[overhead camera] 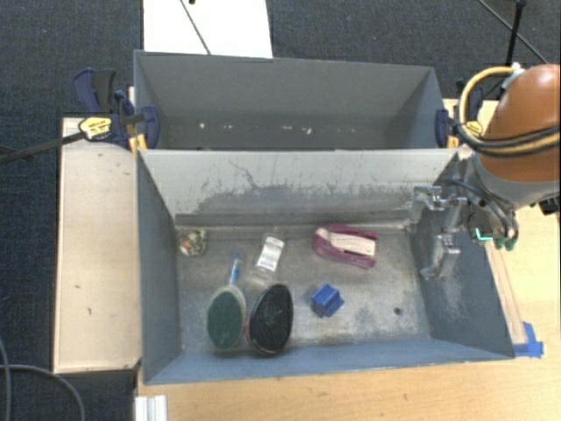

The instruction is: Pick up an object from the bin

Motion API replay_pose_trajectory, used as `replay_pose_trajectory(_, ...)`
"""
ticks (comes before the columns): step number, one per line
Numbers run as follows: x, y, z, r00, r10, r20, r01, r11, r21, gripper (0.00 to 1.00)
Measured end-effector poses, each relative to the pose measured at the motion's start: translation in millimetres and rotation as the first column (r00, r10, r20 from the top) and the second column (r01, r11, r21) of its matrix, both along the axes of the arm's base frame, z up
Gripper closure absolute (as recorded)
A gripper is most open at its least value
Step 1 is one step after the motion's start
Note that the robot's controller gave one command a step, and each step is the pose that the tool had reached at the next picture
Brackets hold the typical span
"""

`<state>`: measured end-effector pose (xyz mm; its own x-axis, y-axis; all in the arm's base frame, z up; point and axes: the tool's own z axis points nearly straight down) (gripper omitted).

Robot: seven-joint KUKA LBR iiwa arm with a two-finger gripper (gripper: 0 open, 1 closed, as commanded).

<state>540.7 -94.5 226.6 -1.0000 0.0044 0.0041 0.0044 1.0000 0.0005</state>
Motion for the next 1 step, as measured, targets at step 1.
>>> replay_pose_trajectory(1,12.6,52.2,-118.7,0.982,-0.189,0.000,0.189,0.982,0.001,0.00)
